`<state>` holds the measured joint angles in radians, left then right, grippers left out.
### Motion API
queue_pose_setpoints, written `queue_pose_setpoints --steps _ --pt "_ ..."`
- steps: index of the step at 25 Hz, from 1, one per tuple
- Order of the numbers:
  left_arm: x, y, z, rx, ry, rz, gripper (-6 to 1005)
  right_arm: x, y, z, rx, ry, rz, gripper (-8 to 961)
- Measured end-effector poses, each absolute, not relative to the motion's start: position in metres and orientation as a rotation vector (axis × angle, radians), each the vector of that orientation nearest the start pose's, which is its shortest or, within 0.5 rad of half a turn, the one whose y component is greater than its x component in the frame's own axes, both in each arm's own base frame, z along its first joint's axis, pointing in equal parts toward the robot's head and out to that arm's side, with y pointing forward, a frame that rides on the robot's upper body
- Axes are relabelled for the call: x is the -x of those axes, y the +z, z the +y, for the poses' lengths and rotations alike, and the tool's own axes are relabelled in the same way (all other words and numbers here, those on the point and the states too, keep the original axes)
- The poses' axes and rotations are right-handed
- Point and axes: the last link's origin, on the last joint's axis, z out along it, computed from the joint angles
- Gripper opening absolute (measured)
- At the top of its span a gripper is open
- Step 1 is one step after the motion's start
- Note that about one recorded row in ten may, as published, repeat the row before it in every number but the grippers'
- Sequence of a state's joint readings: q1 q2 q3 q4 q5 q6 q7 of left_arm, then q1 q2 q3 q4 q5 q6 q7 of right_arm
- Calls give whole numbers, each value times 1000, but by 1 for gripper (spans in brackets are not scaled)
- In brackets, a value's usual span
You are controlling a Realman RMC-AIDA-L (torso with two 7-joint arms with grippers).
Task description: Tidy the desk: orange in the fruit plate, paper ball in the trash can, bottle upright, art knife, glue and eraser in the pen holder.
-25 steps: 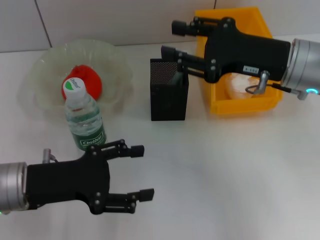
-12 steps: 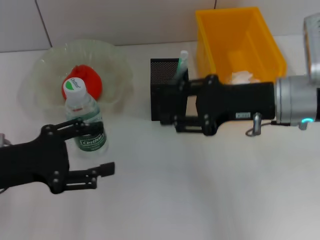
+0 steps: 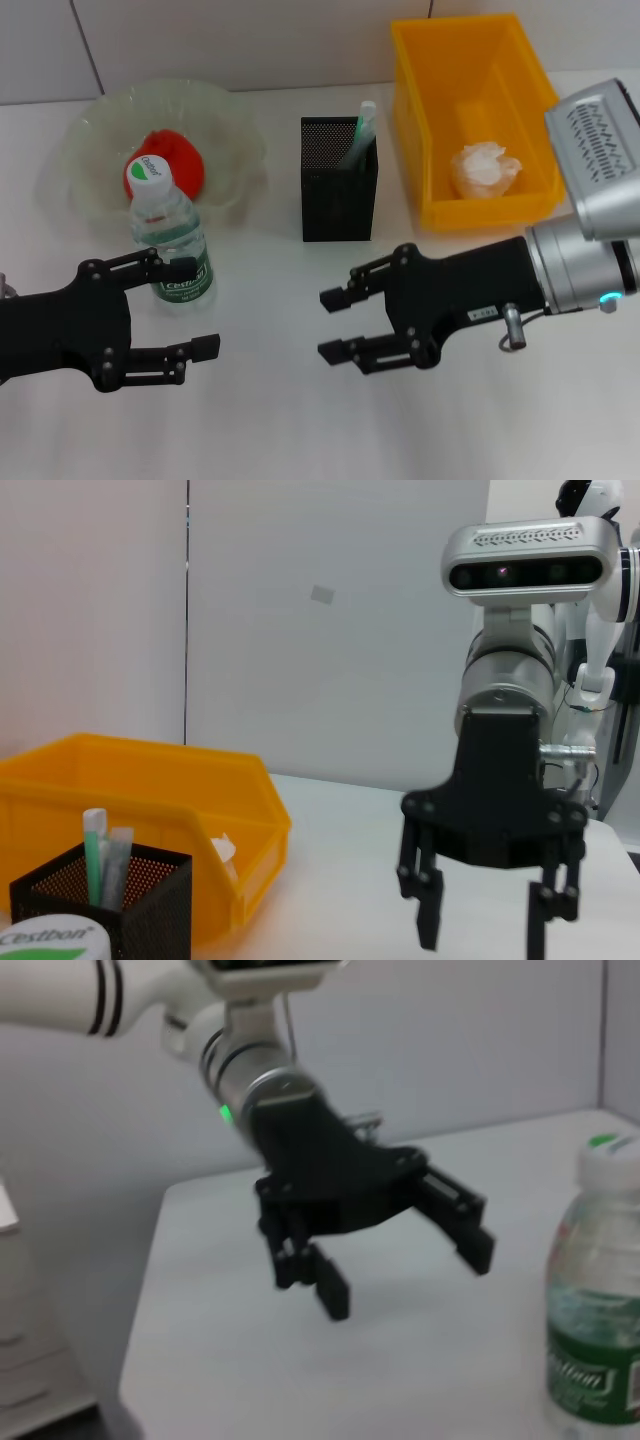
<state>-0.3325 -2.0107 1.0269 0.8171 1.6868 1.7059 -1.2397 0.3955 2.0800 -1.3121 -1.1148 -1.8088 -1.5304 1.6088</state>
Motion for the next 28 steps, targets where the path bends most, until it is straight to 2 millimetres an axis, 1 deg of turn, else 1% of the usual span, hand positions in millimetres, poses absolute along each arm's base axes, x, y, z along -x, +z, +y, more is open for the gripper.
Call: queue_pose_setpoints --steps 9,28 --pt "259 19 281 2866 -799 -262 861 -191 -27 299 3080 444 254 524" --pt "257 13 279 2885 -802 -271 862 -188 -26 302 3070 449 239 524"
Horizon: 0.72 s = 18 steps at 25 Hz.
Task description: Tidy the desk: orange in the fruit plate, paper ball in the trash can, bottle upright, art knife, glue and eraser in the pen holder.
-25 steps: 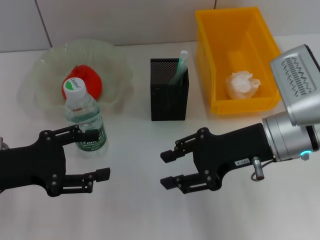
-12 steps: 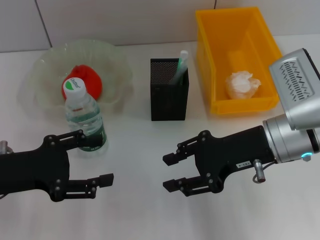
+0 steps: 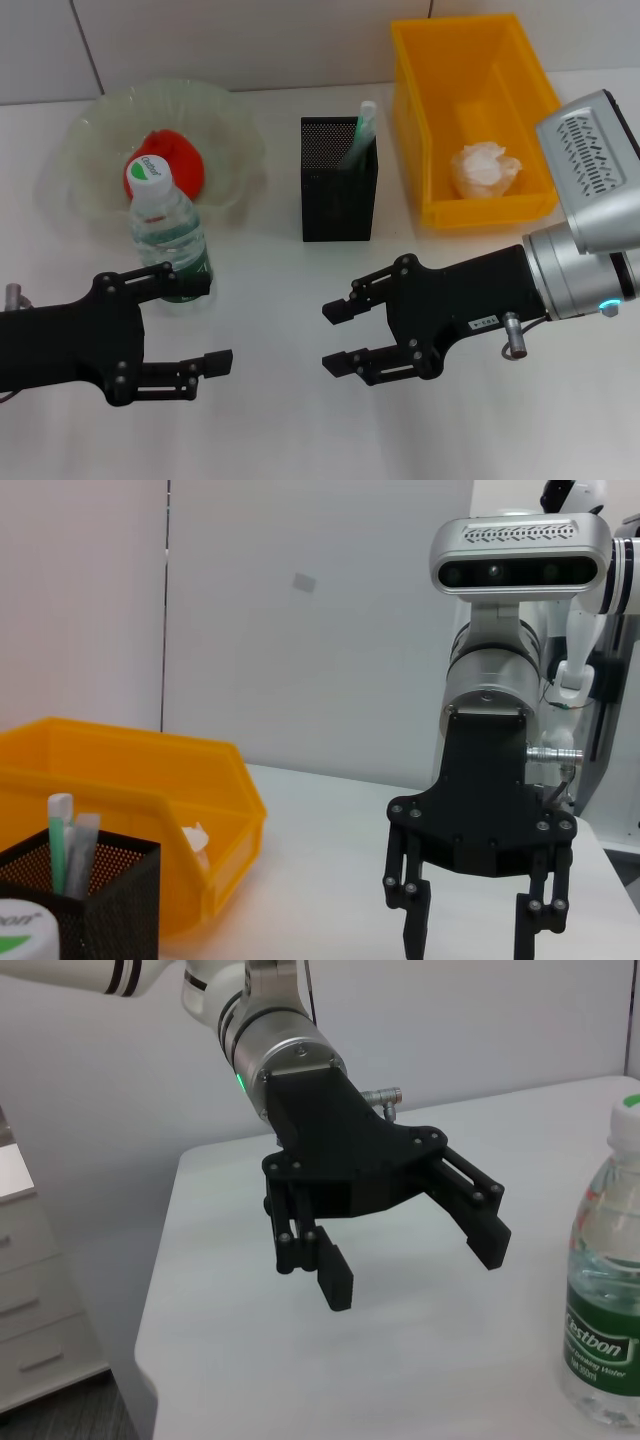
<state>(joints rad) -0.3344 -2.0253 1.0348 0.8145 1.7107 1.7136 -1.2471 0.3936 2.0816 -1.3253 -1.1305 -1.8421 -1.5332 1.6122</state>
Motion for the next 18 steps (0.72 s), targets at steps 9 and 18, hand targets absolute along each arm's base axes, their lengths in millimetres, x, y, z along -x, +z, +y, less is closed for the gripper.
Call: queue_pose_setpoints --steps 9,18 --pt "257 11 278 2887 -807 -275 861 -187 -26 302 3069 454 236 523" --pt "258 10 276 2885 -808 -283 861 -186 -27 302 3070 456 237 523"
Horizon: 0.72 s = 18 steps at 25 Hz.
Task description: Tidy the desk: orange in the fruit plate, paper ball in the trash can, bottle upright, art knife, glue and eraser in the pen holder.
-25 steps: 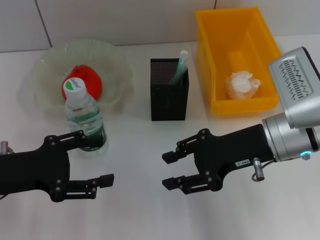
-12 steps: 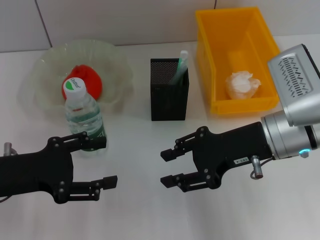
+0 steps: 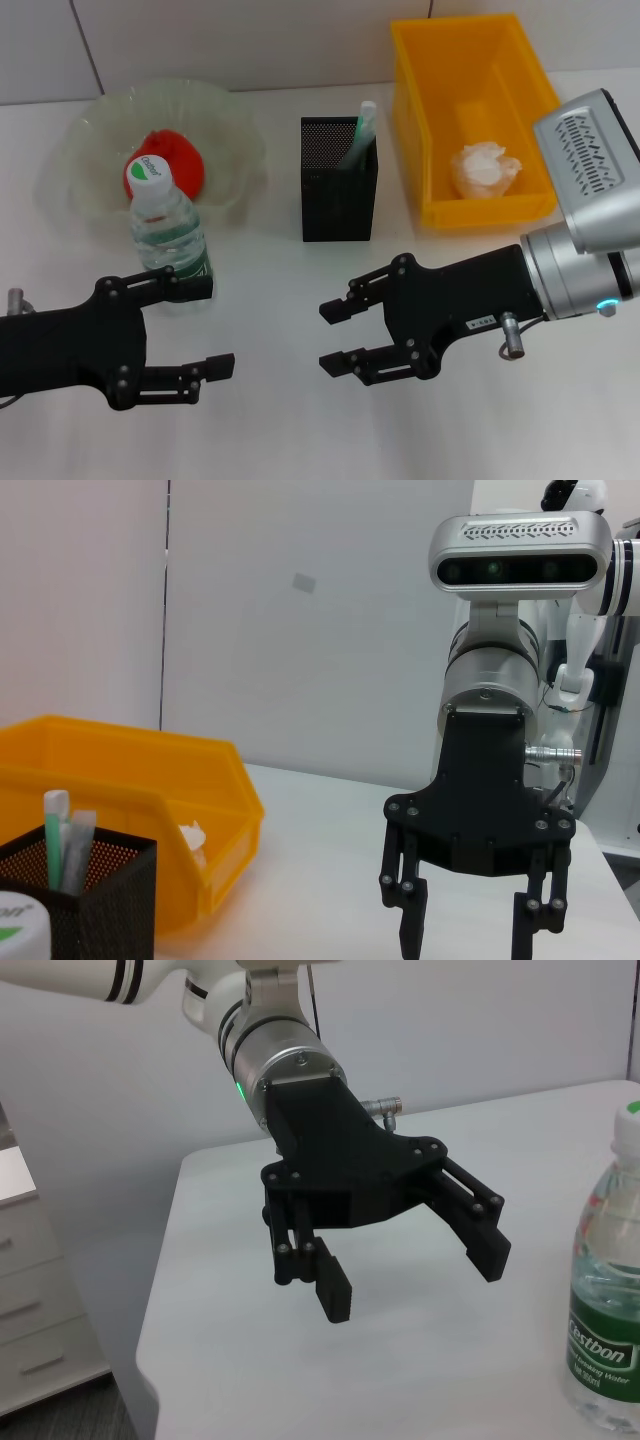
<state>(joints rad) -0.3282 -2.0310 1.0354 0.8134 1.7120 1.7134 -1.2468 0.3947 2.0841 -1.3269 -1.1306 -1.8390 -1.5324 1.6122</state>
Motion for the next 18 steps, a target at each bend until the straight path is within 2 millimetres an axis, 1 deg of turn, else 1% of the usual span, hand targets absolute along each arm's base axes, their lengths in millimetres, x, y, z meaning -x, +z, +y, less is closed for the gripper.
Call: queue_pose_setpoints --steps 18 --pt "259 10 275 2882 -808 -283 862 -185 -23 303 3052 476 230 524"
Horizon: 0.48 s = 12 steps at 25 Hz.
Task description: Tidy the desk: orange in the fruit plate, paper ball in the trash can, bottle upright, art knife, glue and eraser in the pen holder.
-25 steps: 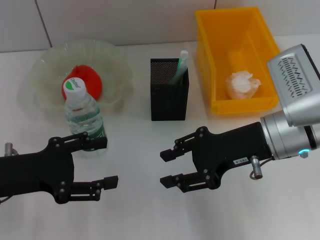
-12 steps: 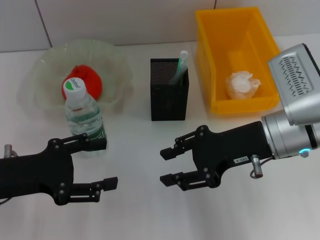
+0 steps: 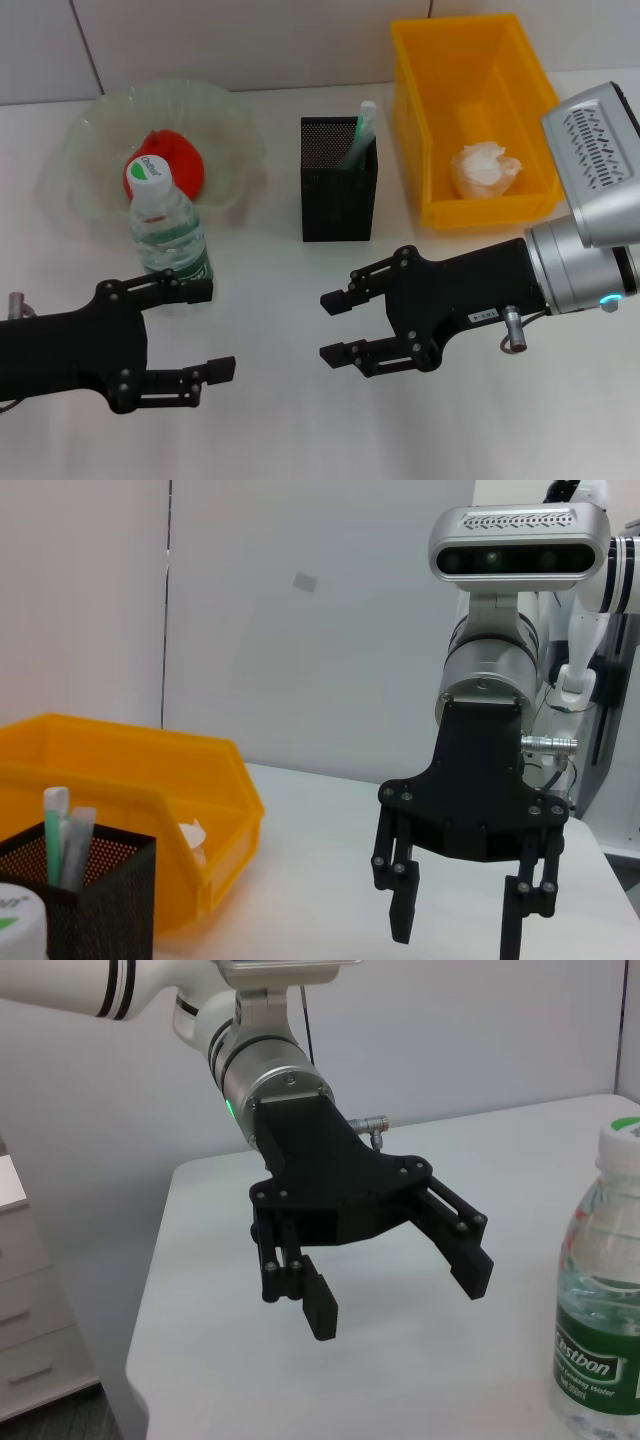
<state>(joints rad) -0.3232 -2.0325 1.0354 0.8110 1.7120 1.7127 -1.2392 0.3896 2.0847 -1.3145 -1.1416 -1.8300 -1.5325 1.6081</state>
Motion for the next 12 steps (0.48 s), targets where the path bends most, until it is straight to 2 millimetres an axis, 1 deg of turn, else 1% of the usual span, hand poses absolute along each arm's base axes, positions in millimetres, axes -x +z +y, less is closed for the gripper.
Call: queue_pose_setpoints --steps 12 --pt "258 8 274 2881 -817 -284 861 -186 -23 303 3052 476 233 523"
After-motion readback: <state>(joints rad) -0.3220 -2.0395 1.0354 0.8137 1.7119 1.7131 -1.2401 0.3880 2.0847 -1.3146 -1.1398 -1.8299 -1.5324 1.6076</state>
